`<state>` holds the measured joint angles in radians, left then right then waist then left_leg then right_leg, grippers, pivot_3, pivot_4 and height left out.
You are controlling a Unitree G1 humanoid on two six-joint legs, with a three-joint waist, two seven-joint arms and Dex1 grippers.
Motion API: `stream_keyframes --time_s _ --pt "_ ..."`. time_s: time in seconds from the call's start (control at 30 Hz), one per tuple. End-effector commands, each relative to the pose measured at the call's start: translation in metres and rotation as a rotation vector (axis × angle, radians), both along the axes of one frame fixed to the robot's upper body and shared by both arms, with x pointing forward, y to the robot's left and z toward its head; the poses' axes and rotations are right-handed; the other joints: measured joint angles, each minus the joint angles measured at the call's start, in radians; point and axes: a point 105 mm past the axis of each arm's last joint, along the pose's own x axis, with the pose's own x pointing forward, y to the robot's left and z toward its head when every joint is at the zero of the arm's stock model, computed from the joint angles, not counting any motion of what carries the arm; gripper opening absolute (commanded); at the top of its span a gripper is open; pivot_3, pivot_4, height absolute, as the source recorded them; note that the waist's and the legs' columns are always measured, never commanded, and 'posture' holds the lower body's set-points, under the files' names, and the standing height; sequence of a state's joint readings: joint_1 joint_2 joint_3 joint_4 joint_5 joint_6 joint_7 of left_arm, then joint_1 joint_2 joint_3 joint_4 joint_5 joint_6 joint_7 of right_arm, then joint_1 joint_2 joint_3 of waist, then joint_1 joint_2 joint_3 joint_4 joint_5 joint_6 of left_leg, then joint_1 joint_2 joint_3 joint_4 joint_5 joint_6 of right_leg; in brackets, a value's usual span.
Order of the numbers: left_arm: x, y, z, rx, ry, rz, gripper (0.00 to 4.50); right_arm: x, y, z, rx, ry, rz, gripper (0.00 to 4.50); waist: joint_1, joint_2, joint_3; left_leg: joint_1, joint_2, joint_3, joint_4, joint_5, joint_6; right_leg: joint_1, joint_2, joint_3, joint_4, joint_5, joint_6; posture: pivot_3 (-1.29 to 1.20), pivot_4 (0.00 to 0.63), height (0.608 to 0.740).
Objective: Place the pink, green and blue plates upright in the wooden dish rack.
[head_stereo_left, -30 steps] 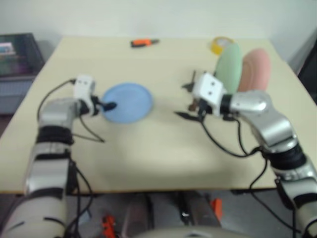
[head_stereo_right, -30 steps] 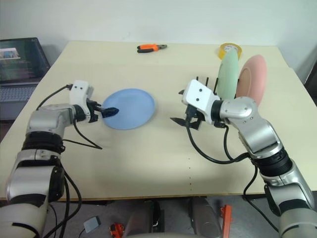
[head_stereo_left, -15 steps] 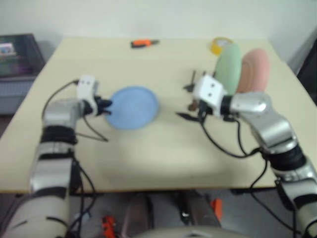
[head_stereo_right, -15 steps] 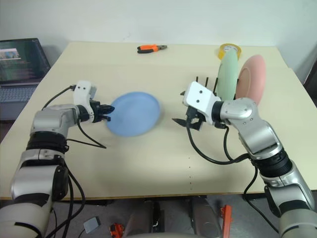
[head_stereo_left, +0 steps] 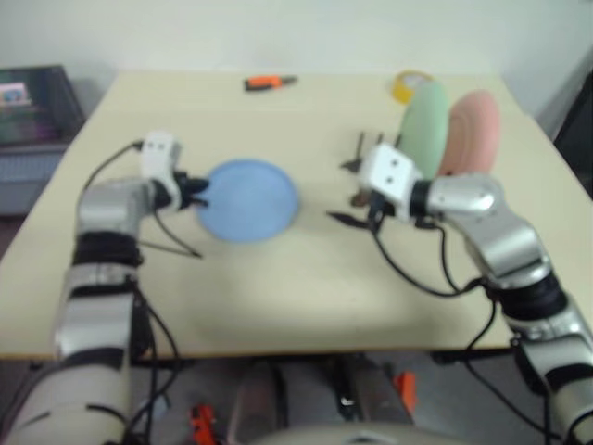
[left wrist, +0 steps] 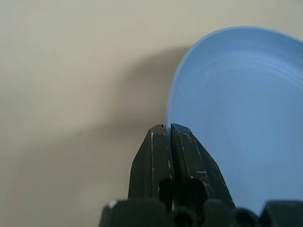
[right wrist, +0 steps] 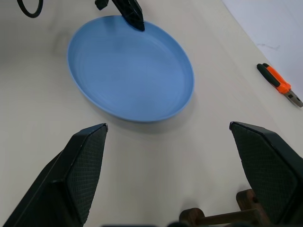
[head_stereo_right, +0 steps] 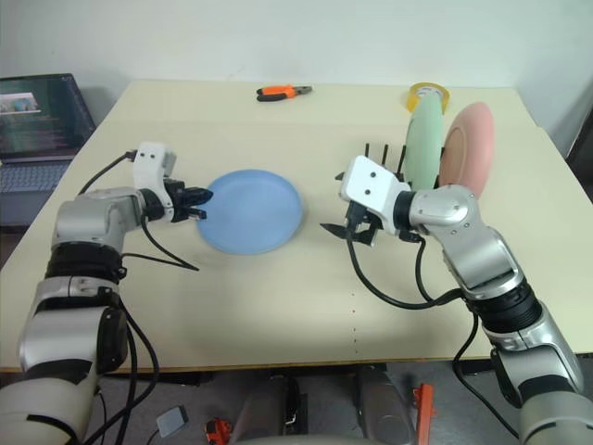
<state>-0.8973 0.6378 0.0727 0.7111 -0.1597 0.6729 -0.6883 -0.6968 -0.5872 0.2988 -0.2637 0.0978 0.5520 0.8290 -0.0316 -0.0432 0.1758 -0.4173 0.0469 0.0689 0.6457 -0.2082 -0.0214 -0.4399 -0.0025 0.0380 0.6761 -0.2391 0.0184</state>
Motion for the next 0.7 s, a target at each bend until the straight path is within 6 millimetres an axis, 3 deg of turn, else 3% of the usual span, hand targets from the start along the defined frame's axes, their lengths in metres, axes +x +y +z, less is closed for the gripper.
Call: stream_keyframes --time_s 0.03,0.33,0.53,0.7 --pt "0.002 0.003 0.024 -0.009 -0.078 -0.003 0.01 -0.001 0.002 0.007 -0.002 -0.041 0.017 4.5 0.0 0.0 0.0 0.0 0.0 0.0 0.0 0.0 0.0 0.0 0.0 0.0 0.0 0.0 0.0 0.0 0.15 0.74" --pt "0.002 -0.002 0.09 -0.052 -0.251 -0.024 0.01 -0.004 0.015 0.011 0.011 -0.076 0.076 4.5 0.0 0.0 0.0 0.0 0.0 0.0 0.0 0.0 0.0 0.0 0.0 0.0 0.0 0.0 0.0 0.0 0.15 0.74" --pt "0.006 -0.018 0.129 -0.032 -0.341 -0.019 0.01 0.001 0.049 0.018 -0.008 -0.228 0.141 4.5 -0.002 0.0 0.0 0.0 0.0 0.0 0.0 0.0 0.0 0.0 0.0 0.0 0.001 0.0 0.0 0.0 0.15 0.74" --pt "0.004 -0.045 0.137 -0.031 -0.353 -0.065 0.01 0.001 0.083 0.021 -0.011 -0.311 0.197 4.5 -0.002 0.0 0.0 0.0 0.0 0.0 0.0 0.0 0.0 -0.001 0.0 0.0 0.001 0.0 0.0 0.0 0.15 0.74"
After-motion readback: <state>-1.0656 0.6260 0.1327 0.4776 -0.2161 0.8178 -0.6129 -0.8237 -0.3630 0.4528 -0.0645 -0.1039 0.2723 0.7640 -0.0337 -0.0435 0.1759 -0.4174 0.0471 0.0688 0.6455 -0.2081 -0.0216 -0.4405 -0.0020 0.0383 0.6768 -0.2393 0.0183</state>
